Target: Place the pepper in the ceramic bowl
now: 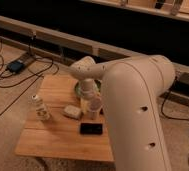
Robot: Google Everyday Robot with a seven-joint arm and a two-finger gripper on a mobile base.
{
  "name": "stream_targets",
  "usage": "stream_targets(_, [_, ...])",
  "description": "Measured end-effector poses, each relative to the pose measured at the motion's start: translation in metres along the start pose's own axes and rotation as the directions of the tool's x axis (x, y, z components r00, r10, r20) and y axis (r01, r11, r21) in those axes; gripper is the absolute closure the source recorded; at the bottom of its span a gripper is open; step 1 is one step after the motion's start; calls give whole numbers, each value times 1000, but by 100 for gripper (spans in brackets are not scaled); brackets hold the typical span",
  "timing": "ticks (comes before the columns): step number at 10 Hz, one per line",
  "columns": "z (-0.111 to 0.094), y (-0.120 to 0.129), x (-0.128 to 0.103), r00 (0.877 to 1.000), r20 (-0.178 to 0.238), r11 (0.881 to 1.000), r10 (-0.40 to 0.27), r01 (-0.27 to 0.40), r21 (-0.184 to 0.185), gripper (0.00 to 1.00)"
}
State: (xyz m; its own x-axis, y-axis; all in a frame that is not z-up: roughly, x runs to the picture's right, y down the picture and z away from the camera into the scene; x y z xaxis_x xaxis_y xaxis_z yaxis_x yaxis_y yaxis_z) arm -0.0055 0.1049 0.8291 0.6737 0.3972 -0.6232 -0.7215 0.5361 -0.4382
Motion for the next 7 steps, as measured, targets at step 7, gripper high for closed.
stream_targets(7, [-23,34,-49,998,4,998,-61,61,18,100])
